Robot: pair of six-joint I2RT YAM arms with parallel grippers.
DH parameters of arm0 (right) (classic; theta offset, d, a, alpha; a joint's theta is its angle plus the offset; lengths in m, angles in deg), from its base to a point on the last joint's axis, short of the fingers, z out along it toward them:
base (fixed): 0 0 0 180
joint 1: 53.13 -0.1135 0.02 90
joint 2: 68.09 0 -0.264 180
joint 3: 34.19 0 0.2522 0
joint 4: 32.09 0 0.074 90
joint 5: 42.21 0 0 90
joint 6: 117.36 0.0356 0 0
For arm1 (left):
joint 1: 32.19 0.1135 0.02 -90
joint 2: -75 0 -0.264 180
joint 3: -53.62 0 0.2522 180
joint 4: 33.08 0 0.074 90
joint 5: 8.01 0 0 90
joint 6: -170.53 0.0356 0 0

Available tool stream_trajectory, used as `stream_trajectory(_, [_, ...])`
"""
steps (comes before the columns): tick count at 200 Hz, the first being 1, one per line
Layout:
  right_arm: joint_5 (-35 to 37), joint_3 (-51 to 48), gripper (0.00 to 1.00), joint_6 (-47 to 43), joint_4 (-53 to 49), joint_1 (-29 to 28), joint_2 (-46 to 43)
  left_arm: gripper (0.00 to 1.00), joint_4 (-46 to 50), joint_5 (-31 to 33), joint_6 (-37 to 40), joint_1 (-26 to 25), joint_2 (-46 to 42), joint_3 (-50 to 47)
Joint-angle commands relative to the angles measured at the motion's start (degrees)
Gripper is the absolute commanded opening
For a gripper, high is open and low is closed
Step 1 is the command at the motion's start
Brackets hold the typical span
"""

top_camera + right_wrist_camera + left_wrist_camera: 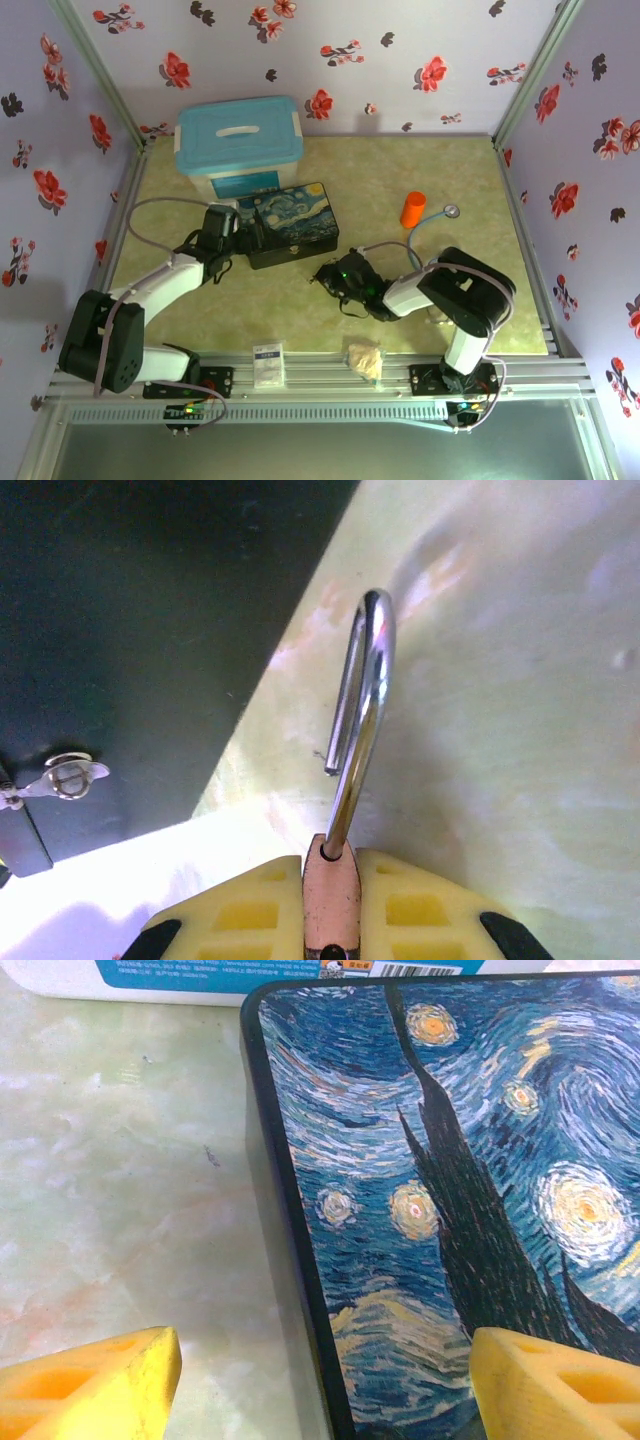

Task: Unlock the padlock with the key

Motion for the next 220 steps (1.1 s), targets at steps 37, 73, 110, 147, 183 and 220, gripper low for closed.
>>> stream_trajectory(37, [-19.44,5.29,0.08,-21.87,-46.10,10.06,-4.21,0.85,3.57,-1.16,1.22,0.33,-2.78,2.82])
stream_trajectory(73, [-21.50,11.43,0.15,-34.41,-64.37,14.80,-4.25,0.90,5.08,-4.19,1.12,0.10,-9.83,1.34])
stream_trajectory(110, [-19.71,14.80,0.21,-41.95,-73.53,19.13,-3.39,0.90,10.79,-6.59,0.77,-0.98,-16.42,-1.42])
stream_trajectory(147, [-14.15,17.52,0.34,-48.11,-80.70,22.75,-3.71,0.91,13.62,-8.55,-0.74,-2.14,-21.21,-4.77])
stream_trajectory(183, [-6.27,23.00,0.32,-52.06,-87.29,22.80,-2.46,0.98,12.63,-8.83,-2.94,-5.52,-22.30,-9.05])
stream_trajectory(220, [-5.19,23.64,0.44,-52.05,-84.64,22.53,-8.55,1.00,13.06,-4.94,-5.61,-5.95,-28.28,-12.28])
